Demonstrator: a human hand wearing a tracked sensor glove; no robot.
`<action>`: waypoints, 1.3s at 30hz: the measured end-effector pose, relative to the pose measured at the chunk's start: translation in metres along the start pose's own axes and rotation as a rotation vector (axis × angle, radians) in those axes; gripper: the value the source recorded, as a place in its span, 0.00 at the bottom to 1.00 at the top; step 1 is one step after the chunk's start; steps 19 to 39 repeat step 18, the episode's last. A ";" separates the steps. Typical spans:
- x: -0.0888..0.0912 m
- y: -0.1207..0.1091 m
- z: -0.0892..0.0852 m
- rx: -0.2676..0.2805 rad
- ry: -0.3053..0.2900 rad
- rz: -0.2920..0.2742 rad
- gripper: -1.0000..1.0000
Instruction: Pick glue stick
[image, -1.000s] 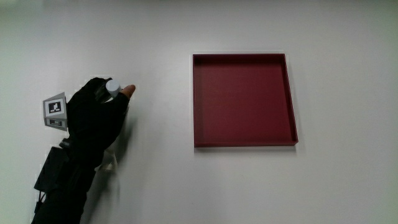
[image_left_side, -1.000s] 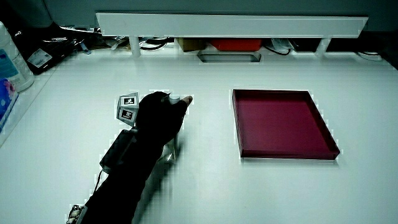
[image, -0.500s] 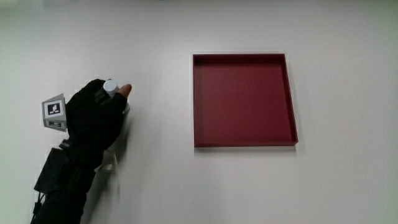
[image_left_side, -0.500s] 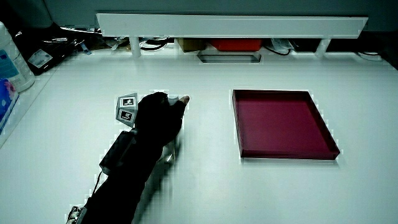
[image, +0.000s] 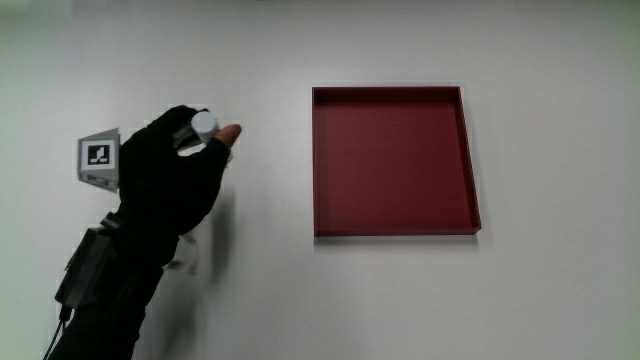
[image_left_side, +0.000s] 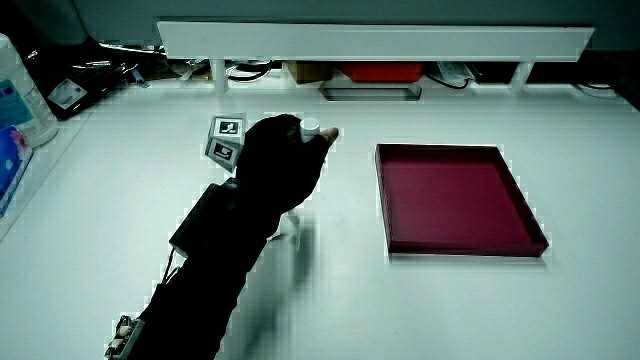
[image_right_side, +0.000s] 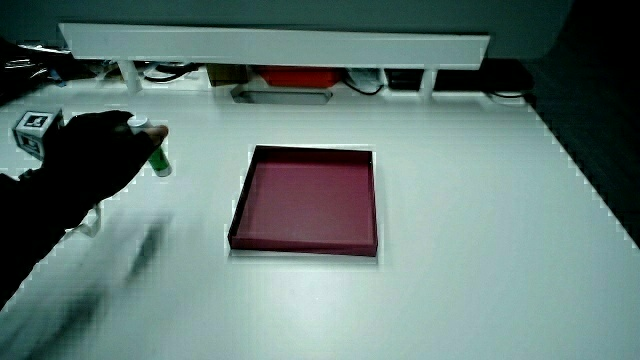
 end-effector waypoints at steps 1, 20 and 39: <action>0.006 0.001 -0.004 -0.019 0.007 -0.011 1.00; 0.080 0.011 -0.081 -0.191 0.066 -0.185 1.00; 0.080 0.011 -0.081 -0.191 0.066 -0.185 1.00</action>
